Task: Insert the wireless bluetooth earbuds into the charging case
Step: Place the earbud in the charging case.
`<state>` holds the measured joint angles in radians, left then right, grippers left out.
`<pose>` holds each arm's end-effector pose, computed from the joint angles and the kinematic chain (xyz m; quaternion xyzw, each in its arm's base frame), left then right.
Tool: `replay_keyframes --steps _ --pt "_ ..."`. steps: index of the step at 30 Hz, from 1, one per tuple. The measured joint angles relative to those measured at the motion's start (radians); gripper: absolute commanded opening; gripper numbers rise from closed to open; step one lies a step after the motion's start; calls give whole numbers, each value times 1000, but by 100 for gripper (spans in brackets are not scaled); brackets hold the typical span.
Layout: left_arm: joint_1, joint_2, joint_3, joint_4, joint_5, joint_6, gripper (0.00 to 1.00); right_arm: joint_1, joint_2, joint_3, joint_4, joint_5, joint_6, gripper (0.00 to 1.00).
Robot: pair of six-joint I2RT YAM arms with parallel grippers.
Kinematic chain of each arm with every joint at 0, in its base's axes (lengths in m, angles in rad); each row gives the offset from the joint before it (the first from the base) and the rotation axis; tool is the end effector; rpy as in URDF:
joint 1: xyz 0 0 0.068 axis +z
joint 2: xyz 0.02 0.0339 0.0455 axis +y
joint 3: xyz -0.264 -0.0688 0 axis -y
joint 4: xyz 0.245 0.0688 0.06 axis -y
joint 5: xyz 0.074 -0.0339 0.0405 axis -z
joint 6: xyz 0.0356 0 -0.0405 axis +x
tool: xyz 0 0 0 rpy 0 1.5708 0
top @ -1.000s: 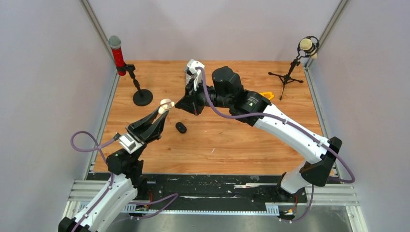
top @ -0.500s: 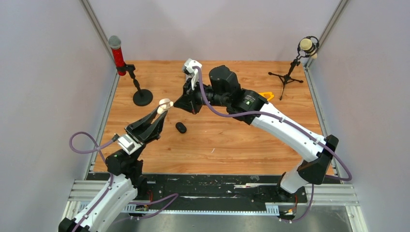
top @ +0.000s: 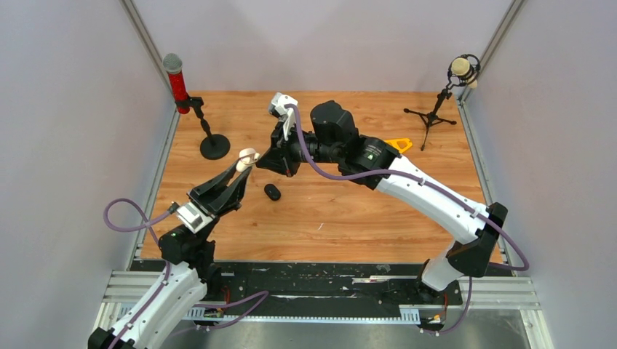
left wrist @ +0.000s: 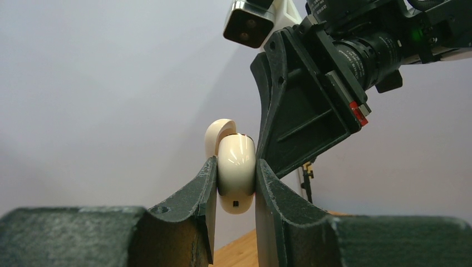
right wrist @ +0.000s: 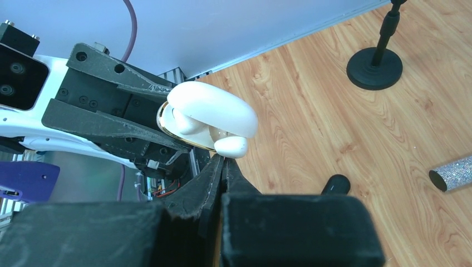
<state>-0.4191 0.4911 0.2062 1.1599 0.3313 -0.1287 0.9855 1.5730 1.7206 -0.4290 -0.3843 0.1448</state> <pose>0.0941 -0.0546 0.3094 0.2020 0.3103 -0.3049 0.8775 0.1860 0.3049 0.4432 -0.4249 0.6694 0.4448 0.4164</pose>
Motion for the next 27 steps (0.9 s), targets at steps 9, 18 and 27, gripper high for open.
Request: replay_keyframes --steps 9,18,27 --pt "0 0 0 -8 2 1 0 2 0 25 -2 3 0 0" --pt "0 0 0 -18 26 0 0 2 0 58 4 -1 0 0" --pt "0 0 0 -19 27 0 0 0 -60 19 5 6 -2 0"
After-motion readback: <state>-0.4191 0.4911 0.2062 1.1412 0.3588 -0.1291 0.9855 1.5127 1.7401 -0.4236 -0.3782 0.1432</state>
